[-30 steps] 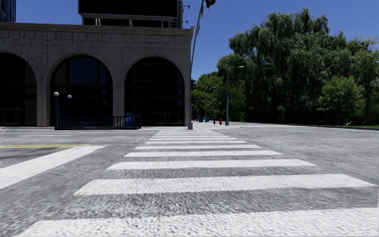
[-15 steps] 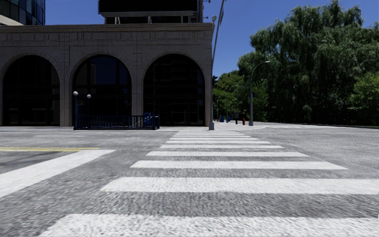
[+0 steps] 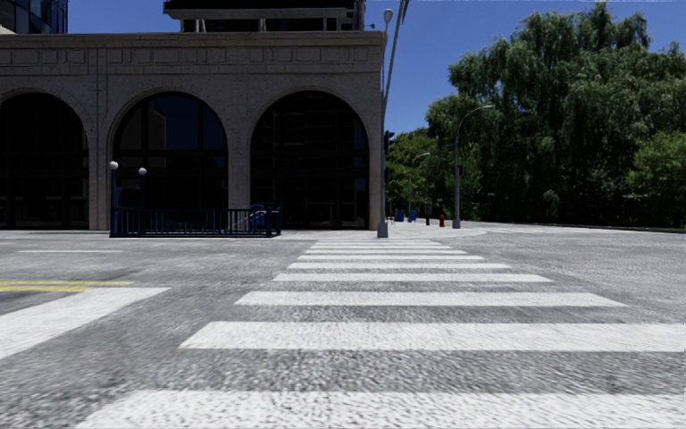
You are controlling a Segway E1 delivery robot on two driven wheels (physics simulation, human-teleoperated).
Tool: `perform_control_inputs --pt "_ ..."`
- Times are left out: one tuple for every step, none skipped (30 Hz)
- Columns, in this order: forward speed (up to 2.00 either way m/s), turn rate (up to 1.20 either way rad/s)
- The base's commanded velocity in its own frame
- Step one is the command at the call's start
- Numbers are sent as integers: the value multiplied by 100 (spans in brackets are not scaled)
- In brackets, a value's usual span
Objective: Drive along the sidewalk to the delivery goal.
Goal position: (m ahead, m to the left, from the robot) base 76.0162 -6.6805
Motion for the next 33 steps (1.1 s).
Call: perform_control_inputs --pt "200 -48" --pt "200 -48" --pt "200 -48" --pt "200 -48" --pt "200 -45" --pt "200 -3" --pt "200 -3" --pt "200 0" --pt "200 0" --pt "200 0" --pt "200 0" --pt "200 0" --pt "200 0" --pt "200 0" --pt "200 0" --pt "200 0" --pt "200 0" --pt "200 0" --pt "200 0" --pt "200 0" --pt "200 0" --pt "200 0" --pt "200 0" --pt "200 0" --pt "200 0" --pt "200 0" --pt "200 0" --pt "200 0" --pt "200 0" --pt "200 0" --pt "200 0" --pt "200 0" --pt "200 0"
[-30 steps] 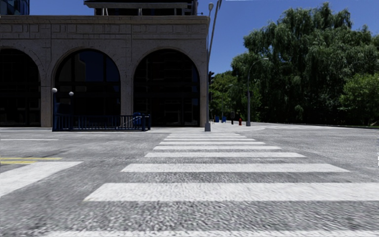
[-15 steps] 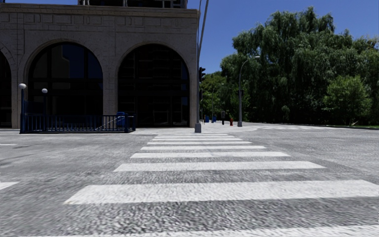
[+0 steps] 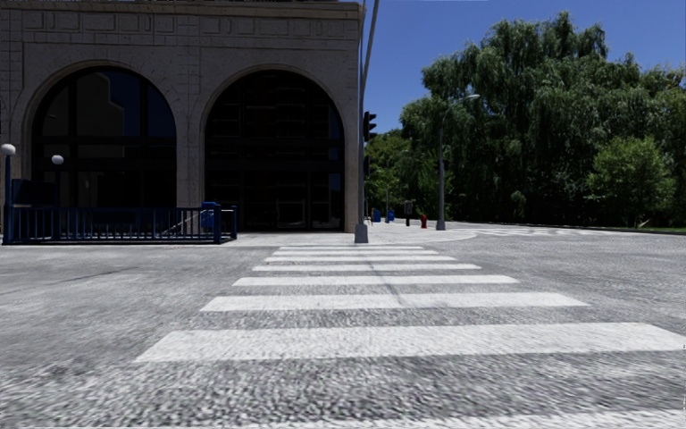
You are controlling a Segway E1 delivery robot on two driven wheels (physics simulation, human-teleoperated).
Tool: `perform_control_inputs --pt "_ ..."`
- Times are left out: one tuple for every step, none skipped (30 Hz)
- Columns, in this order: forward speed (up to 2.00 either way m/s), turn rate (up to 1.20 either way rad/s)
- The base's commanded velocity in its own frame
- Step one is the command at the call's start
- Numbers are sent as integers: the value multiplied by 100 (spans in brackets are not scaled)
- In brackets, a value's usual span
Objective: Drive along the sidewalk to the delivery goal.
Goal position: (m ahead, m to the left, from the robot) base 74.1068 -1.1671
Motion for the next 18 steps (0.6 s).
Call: perform_control_inputs --pt "200 0" --pt "200 3" --pt "200 19" --pt "200 19" --pt "200 25" --pt "200 26" --pt "200 22" --pt "200 22" --pt "200 4" --pt "200 0" --pt "200 0" --pt "200 0" --pt "200 0" --pt "200 0" --pt "200 0" --pt "200 0" --pt "200 0" --pt "200 0"
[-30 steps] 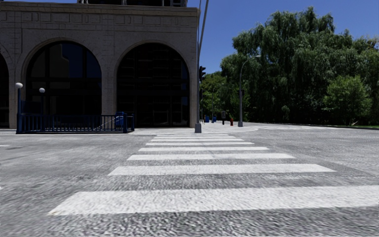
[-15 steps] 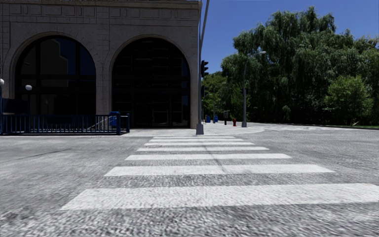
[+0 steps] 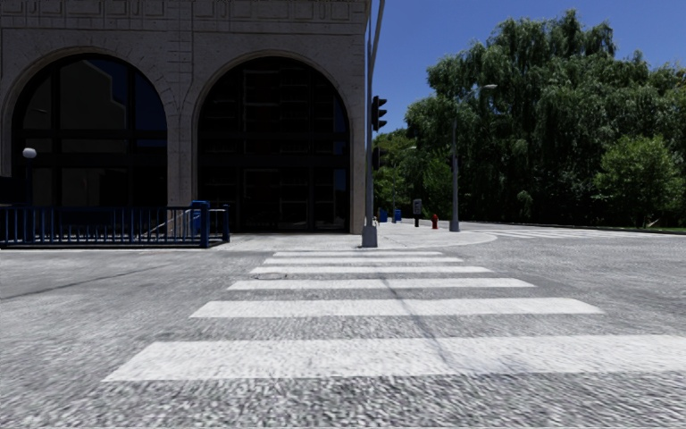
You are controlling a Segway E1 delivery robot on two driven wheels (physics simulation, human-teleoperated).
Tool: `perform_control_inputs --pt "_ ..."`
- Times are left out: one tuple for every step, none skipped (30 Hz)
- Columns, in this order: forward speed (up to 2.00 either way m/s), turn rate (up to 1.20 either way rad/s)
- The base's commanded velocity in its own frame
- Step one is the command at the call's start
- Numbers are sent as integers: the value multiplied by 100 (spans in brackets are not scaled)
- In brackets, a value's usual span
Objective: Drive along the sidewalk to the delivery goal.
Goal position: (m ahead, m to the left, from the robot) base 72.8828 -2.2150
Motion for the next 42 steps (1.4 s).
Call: perform_control_inputs --pt "200 0" --pt "200 0" --pt "200 0" --pt "200 0" --pt "200 0" --pt "200 0" --pt "200 0" --pt "200 0" --pt "200 0" --pt "200 0" --pt "200 0" --pt "200 0" --pt "200 0" --pt "200 0" --pt "200 0" --pt "200 0" --pt "200 0" --pt "200 0" --pt "200 0" --pt "200 0" --pt "200 0" --pt "200 0" --pt "200 0" --pt "200 0" --pt "200 0" --pt "200 0" --pt "200 0" --pt "200 0" --pt "200 0" --pt "200 0" --pt "200 0" --pt "200 0" --pt "200 0" --pt "200 0" --pt "200 0" --pt "200 1" --pt "200 18" --pt "200 18" --pt "200 27" --pt "200 29" --pt "200 23" --pt "200 23"
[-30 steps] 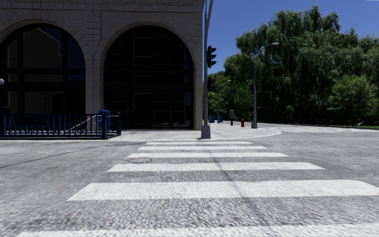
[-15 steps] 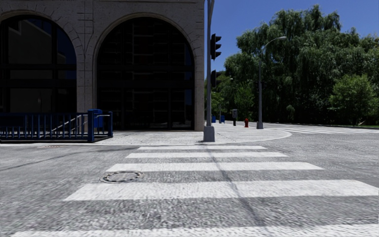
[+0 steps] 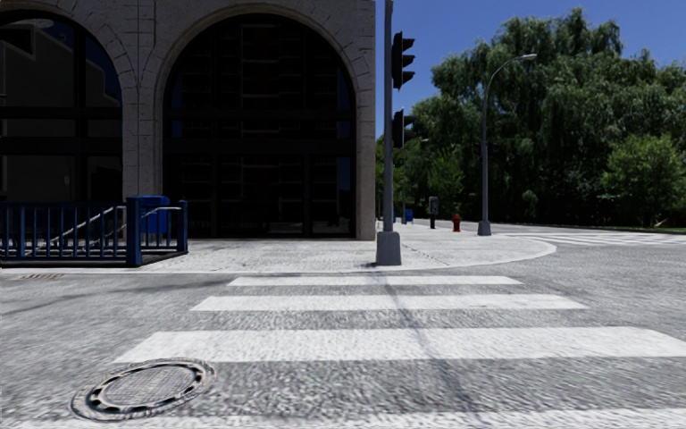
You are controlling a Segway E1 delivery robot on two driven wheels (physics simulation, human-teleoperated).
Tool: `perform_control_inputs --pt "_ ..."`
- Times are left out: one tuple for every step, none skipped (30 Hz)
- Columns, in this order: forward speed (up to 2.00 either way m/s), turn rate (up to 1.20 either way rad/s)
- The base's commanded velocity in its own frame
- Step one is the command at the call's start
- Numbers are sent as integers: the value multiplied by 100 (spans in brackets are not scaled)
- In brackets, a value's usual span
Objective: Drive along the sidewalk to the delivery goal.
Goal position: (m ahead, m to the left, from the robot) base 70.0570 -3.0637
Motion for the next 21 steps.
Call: perform_control_inputs --pt "200 0" --pt "200 0" --pt "200 0" --pt "200 0" --pt "200 0" --pt "200 0" --pt "200 0" --pt "200 0" --pt "200 0" --pt "200 0" --pt "200 0" --pt "200 0" --pt "200 0" --pt "200 0" --pt "200 0" --pt "200 0" --pt "200 2" --pt "200 2" --pt "200 21" --pt "200 27" --pt "200 27"
